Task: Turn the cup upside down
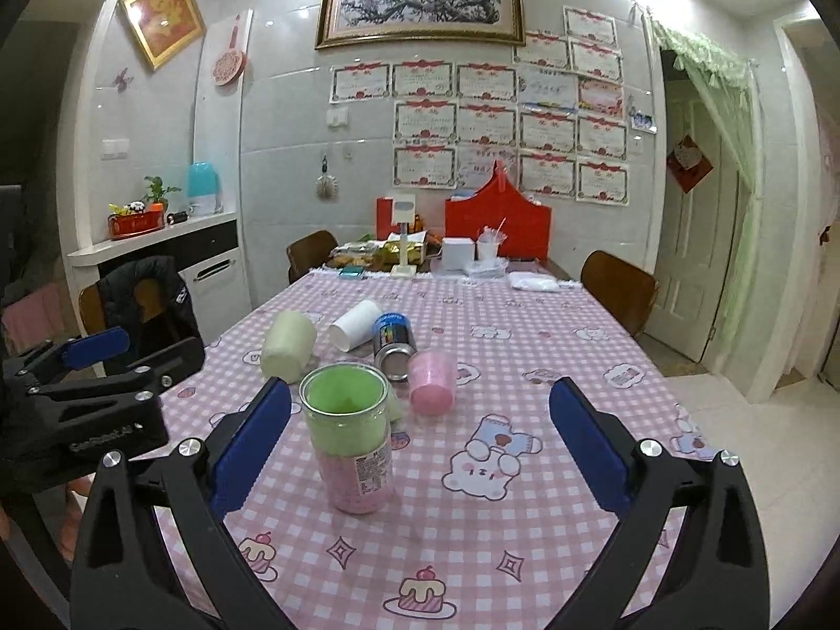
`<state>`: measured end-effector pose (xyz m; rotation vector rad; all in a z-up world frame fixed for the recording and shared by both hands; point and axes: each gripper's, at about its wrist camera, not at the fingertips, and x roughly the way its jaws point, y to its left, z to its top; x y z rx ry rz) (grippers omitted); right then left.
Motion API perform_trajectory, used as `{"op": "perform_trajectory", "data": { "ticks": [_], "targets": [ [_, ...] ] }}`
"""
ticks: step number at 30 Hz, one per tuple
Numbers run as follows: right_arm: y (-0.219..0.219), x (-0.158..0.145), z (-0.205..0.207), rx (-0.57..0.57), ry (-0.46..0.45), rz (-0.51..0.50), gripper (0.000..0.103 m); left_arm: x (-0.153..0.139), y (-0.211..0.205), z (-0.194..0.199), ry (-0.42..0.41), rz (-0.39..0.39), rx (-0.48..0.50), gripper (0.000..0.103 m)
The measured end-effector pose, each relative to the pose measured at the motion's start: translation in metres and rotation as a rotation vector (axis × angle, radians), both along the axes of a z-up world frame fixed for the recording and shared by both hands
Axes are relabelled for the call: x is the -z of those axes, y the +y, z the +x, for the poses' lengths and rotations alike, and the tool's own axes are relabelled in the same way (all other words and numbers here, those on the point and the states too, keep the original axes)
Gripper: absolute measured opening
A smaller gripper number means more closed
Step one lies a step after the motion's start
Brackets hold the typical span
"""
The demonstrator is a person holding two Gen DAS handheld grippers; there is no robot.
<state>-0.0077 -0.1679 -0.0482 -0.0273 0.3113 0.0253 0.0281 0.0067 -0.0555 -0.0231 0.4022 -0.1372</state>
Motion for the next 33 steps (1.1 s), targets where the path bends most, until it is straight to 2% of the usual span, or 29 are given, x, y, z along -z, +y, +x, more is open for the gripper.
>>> {"op": "perform_trajectory", "data": {
  "ticks": [14, 23, 33],
  "targets": [
    [0.003, -0.016, -0.026, 0.046, -0.153, -0.029, 0.095, -0.030, -0.006, -0.038, -0.188, 0.036, -0.008, 0.086],
    [-0.001, -0.013, -0.026, 0.057, -0.173, -0.018, 0.095, -0.031, -0.009, -0.039, -0.222, 0.041, -0.024, 0.086],
    [-0.001, -0.010, -0.025, 0.049, -0.167, -0.019, 0.095, -0.026, -0.008, -0.031, -0.214, 0.054, -0.039, 0.086]
  ]
}}
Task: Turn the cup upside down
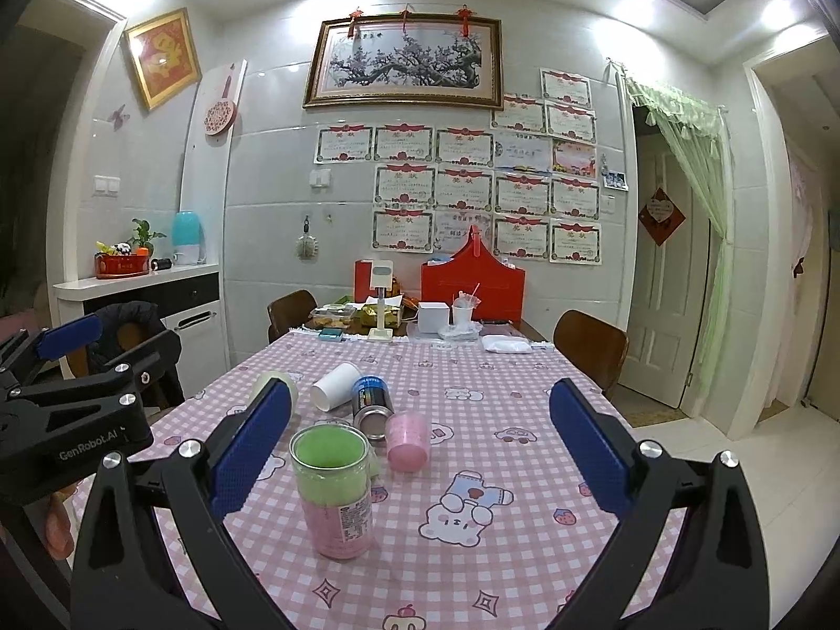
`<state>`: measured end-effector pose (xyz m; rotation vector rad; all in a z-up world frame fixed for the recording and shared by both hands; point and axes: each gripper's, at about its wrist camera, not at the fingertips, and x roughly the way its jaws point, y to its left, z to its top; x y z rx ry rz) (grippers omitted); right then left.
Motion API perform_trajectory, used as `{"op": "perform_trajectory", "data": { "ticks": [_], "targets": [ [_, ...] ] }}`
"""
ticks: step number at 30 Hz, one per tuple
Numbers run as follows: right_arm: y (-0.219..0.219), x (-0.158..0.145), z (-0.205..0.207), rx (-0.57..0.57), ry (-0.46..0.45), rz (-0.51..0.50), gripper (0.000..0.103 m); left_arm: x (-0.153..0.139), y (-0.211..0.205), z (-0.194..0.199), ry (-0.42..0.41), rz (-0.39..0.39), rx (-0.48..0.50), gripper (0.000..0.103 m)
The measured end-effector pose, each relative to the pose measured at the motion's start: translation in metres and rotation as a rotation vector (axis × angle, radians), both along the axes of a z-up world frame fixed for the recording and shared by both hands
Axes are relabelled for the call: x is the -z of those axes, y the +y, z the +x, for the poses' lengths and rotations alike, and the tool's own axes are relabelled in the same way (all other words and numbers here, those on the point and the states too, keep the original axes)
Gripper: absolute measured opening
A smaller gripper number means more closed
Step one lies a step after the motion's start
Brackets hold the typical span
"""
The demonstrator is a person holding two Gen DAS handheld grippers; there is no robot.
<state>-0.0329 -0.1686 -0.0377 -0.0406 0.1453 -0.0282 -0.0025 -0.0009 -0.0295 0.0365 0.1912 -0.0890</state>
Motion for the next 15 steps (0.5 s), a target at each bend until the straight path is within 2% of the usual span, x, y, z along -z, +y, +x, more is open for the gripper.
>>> {"op": "perform_trajectory", "data": {
  "ticks": [15],
  "targets": [
    [-0.0002, 0.0017, 0.0040, -0.005, 0.017, 0.000, 0.095, 0.0025, 0.0001, 0.0048, 0.007, 0.005, -0.006, 0.086]
  ]
}}
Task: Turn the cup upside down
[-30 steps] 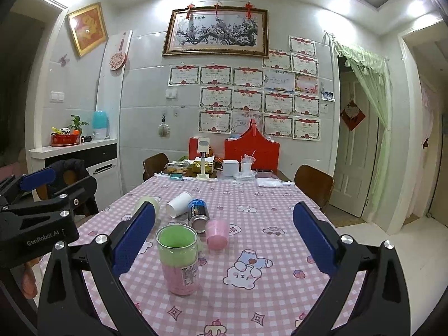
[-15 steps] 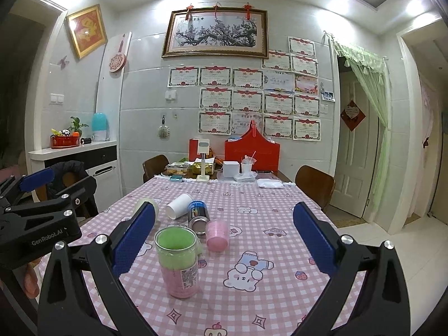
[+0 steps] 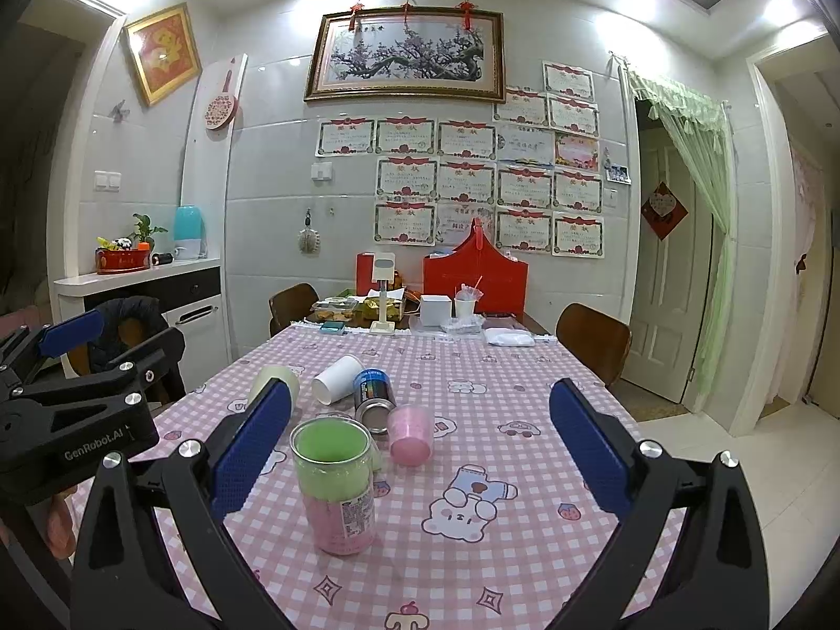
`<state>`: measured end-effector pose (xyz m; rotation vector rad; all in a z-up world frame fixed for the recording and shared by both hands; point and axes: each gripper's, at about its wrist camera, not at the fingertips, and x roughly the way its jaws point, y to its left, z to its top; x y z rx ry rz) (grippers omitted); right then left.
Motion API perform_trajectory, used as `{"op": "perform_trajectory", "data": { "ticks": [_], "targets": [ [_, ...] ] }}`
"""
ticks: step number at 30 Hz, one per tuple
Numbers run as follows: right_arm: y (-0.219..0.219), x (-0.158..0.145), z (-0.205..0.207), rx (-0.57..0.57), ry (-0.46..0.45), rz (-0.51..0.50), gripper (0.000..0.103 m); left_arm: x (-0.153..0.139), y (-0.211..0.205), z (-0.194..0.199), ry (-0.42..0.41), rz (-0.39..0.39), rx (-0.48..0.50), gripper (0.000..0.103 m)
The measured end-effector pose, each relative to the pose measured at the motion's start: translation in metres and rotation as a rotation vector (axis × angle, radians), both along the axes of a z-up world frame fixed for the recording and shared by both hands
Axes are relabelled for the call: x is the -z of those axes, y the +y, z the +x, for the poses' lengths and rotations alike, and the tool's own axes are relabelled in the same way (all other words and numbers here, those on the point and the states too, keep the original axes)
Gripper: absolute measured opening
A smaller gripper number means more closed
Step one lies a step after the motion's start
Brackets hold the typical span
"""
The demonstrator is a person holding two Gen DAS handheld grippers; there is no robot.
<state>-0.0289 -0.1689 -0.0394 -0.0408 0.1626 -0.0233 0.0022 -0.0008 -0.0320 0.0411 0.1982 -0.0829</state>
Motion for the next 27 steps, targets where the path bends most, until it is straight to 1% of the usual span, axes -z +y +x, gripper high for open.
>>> {"op": "perform_trajectory", "data": {
  "ticks": [27],
  "targets": [
    [-0.0010, 0.0029, 0.0016, -0.004, 0.008, 0.003, 0.095, 0.0054, -0.0007, 0.0011, 0.009, 0.005, 0.010, 0.086]
  ]
}}
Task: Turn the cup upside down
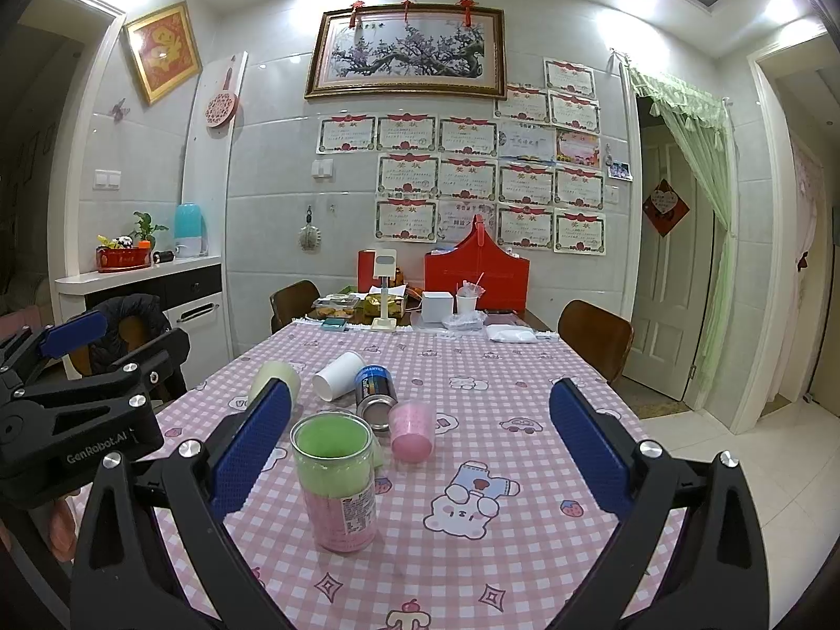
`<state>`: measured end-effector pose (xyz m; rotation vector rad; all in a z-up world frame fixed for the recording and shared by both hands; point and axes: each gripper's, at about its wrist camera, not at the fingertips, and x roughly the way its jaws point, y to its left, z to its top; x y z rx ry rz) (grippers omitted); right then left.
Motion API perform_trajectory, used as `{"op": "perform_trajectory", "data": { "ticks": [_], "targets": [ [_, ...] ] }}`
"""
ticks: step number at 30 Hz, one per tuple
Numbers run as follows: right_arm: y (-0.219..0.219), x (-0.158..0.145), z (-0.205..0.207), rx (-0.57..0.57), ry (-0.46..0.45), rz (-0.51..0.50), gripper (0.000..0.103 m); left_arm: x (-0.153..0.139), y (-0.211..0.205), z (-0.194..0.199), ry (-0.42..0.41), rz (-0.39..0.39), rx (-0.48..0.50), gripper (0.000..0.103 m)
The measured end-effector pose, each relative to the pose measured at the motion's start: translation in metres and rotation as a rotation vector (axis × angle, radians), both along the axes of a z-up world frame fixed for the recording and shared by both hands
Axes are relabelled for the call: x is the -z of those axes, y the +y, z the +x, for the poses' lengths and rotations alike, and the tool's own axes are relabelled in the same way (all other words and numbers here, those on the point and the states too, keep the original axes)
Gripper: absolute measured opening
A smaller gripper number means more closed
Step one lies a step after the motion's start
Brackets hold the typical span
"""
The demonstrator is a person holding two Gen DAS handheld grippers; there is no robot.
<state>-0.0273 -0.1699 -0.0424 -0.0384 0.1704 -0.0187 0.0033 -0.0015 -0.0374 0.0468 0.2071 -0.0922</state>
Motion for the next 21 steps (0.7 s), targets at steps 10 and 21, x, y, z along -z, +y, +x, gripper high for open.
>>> {"op": "perform_trajectory", "data": {
  "ticks": [10, 21],
  "targets": [
    [0.0011, 0.0034, 0.0046, -0.006, 0.012, 0.003, 0.095, 0.0006, -0.0033, 0.0023, 0.009, 0.006, 0.008, 0.086],
    [0.0025, 0.0038, 0.0094, -0.020, 0.026, 0.010, 0.095, 0.0036, -0.0025, 0.0099, 0.027, 0.011, 0.010, 0.086]
  ]
}}
